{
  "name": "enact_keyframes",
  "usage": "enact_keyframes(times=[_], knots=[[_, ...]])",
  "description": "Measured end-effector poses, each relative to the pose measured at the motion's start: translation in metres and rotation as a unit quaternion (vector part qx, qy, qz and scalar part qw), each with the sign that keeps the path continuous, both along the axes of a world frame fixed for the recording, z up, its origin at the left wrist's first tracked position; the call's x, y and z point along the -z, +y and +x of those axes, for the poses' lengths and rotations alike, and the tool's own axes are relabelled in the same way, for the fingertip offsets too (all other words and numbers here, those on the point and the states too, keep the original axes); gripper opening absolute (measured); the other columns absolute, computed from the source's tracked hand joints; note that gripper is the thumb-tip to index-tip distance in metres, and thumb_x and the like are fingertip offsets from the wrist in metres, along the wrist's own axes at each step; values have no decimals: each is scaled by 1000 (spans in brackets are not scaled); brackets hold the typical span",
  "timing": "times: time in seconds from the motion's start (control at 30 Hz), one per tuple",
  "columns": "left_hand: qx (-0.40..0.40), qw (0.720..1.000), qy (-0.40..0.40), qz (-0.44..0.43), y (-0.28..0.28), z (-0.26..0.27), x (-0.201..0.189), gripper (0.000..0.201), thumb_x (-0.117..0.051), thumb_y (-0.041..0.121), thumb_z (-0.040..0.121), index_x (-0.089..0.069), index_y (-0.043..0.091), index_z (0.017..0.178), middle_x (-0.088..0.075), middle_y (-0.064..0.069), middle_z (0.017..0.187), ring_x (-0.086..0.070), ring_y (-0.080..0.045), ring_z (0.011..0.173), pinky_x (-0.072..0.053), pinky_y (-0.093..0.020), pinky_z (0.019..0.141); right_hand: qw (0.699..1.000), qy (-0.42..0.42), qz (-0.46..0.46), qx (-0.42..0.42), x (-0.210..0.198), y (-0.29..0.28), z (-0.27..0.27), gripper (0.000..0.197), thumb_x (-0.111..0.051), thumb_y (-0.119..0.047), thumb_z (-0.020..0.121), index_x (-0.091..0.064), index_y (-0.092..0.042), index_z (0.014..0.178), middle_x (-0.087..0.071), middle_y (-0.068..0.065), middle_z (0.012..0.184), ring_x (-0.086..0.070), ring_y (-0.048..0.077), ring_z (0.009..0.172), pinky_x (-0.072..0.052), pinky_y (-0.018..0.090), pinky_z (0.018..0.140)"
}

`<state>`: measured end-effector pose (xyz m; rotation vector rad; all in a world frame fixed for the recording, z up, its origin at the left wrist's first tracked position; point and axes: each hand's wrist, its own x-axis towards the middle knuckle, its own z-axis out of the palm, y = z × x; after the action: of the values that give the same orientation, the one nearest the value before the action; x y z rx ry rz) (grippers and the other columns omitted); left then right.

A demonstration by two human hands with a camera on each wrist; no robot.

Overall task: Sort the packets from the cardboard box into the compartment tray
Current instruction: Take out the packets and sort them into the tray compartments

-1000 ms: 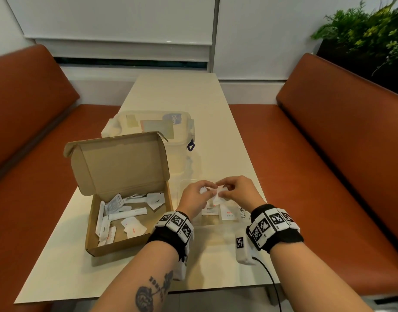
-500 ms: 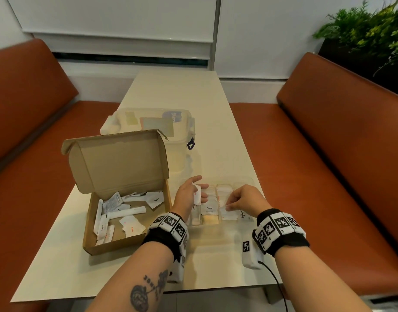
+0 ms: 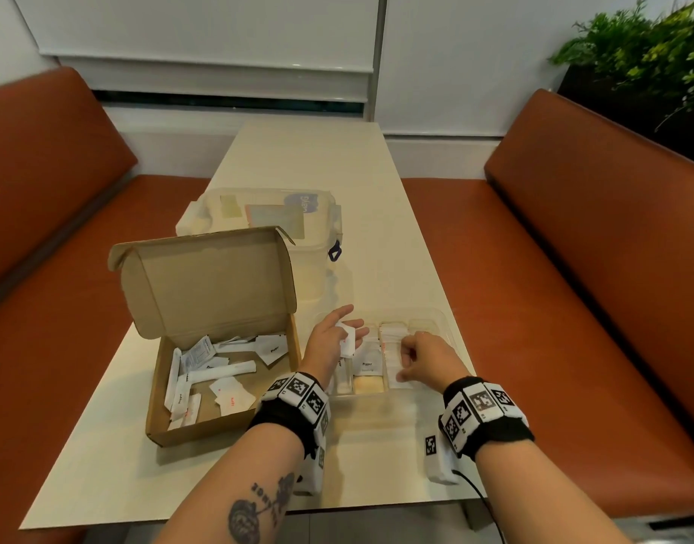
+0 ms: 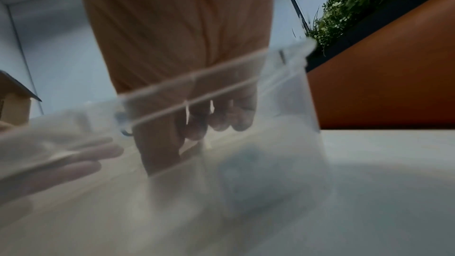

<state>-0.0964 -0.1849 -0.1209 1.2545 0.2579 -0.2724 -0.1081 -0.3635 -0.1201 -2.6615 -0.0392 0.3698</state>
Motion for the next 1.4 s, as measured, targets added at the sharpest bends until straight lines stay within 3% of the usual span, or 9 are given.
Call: enact_keyframes(times=[0.37,0.53,0.7,0.87,1.0,1.1,1.23,1.3,1.4], knots=[[22,1000,-12,8,1,-2,0,55,-29,-17,87,-50,7,132,-61,-18,111,-62,-31,104,-53,-30,84,1000,-13,16,15,4,4,-2,37,-76,-8,69,-43,-21,59,-47,-8,62,-43,6,56,-32,19,53],[63,995,-48,65,0,-2,0,59,-36,-18,87,-46,14,136,-60,-18,124,-62,-27,108,-50,-37,90,979,-100,165,62,-9,13,1,15,-72,-22,80,-58,-18,79,-58,-4,73,-50,8,65,-42,22,62],[112,986,-76,97,-4,-2,-4,55,-53,3,93,-40,24,143,-56,-12,133,-57,-26,116,-43,-35,100,948,-70,301,78,-22,24,7,18,-67,-17,86,-67,-17,104,-62,-1,75,-58,10,67,-50,17,57],[117,986,-63,101,-4,0,0,49,-50,20,98,-37,26,145,-43,-10,146,-43,-28,133,-34,-48,111,930,-46,352,98,-19,22,4,8,-72,-10,81,-66,-11,87,-63,-2,65,-59,9,60,-50,18,55],[102,994,-35,29,-9,-3,1,46,-54,21,96,-44,21,140,-47,-13,141,-51,-32,126,-53,-40,93,913,-65,381,128,-15,23,1,7,-72,-9,80,-66,-9,77,-61,-5,60,-56,1,54,-46,14,52],[101,994,-40,29,-11,-3,1,47,-66,19,89,-51,16,134,-59,-19,125,-67,-26,102,-56,-34,80,893,-94,406,169,-15,19,2,6,-71,-9,81,-67,-6,79,-62,-4,65,-54,2,58,-43,15,52],[70,995,-51,39,-10,-3,-2,12,-61,1,89,-60,8,99,-67,-20,97,-72,-21,79,-57,-25,59,900,-85,389,176,-18,13,1,9,-72,-9,81,-64,-8,76,-60,-2,66,-53,8,62,-43,16,52],[71,994,-61,62,-11,-2,-2,8,-59,-1,90,-58,7,91,-67,-17,90,-72,-21,74,-58,-26,58,917,-77,358,158,-21,12,1,10,-73,-10,80,-63,-10,84,-58,-3,71,-54,11,66,-45,19,56],[91,988,-77,98,-11,-3,-1,8,-59,-1,90,-59,8,88,-66,-14,80,-71,-21,69,-56,-26,57,936,-103,313,123,-27,10,2,32,-73,-15,80,-63,-21,110,-58,-6,89,-53,12,74,-46,21,70]])
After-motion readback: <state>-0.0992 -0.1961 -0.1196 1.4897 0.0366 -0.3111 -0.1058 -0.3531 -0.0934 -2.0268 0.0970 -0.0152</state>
